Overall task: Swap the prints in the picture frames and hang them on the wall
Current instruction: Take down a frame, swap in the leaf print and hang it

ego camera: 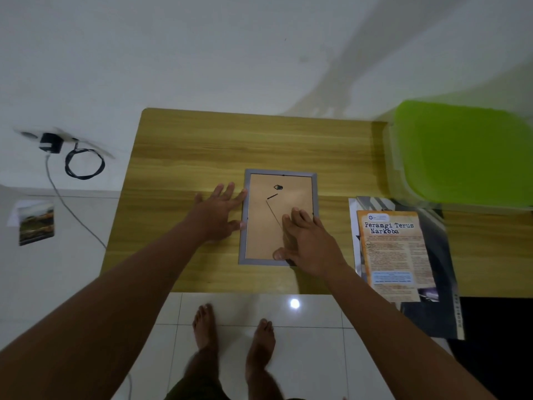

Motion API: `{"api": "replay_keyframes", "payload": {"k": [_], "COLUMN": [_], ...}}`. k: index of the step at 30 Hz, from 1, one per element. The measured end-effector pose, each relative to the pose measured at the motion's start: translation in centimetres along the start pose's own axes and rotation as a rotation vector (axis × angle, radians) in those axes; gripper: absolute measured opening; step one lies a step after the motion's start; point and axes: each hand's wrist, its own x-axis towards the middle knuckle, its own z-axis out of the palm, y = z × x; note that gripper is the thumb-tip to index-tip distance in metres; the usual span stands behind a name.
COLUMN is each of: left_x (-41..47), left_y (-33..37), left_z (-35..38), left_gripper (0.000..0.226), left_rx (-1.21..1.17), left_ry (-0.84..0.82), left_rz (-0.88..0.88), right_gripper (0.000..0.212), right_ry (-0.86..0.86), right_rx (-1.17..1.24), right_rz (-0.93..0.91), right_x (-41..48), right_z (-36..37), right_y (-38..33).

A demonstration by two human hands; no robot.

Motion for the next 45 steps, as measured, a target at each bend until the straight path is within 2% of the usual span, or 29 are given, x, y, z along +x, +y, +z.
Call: {"api": "replay_keyframes", "payload": {"k": [3, 5, 7, 10, 11, 13, 16, 18, 30, 34, 38, 42, 45], "left_x": [-0.1, -0.2, -0.3, -0.4, -0.4, -0.4, -0.3, -0.2, -0.2, -0.3, -0.3, -0.3, -0.3], "left_y": [0.0, 0.0, -0.1, -0.4, -0.5, -0.7, -0.7, -0.8, -0.8, -0.8, -0.8, -0.8, -0.9], "left_z": [0.0, -0.1, -0.4, -0.8, -0.8, -0.5, 0.0, 0.1, 0.1, 0.1, 0.1, 0.1, 0.0], "left_gripper": [0.084, 0.084, 0.089, 0.11, 0.118, 0.125, 0.126, 0.126, 0.126, 0.126, 0.126, 0.125, 0.125], "left_rx": [0.001, -0.001, 0.02, 0.044, 0.059, 0.083, 0.076, 0.061, 0.021, 0.004, 0.0, -0.007, -0.005], "left_ry": [0.0, 0.0, -0.005, -0.037, -0.044, -0.049, -0.047, -0.058, -0.064, -0.07, -0.069, -0.064, -0.071], "left_rz": [0.006, 0.012, 0.018, 0.019, 0.019, 0.018, 0.012, 0.012, 0.01, 0.011, 0.008, 0.006, 0.012], "right_gripper": [0.099, 0.095, 0.075, 0.049, 0.05, 0.069, 0.1, 0.107, 0.108, 0.098, 0.103, 0.098, 0.107], "right_ry": [-0.016, 0.059, 0.197, 0.336, 0.335, 0.266, 0.169, 0.172, 0.13, 0.188, 0.151, 0.146, 0.129], "right_rx": [0.033, 0.065, 0.014, 0.001, 0.028, 0.084, 0.12, 0.116, 0.184, 0.25, 0.205, 0.242, 0.227], "right_rz": [-0.018, -0.005, -0.011, 0.039, 0.077, 0.181, 0.312, 0.35, 0.348, 0.343, 0.339, 0.356, 0.368], "right_x": [-0.3, -0.6, -0.1, 2.1, 3.0, 4.7, 6.1, 6.4, 6.4, 6.2, 6.0, 6.0, 6.2], "right_z": [-0.5, -1.2, -1.8, -2.4, -2.4, -2.2, -1.1, -0.6, -1.1, -1.3, -1.1, -1.3, -1.4], "right_y": [0.2, 0.0, -0.6, -2.0, -2.6, -3.8, -5.5, -6.2, -6.3, -6.0, -5.7, -6.1, -6.2]}}
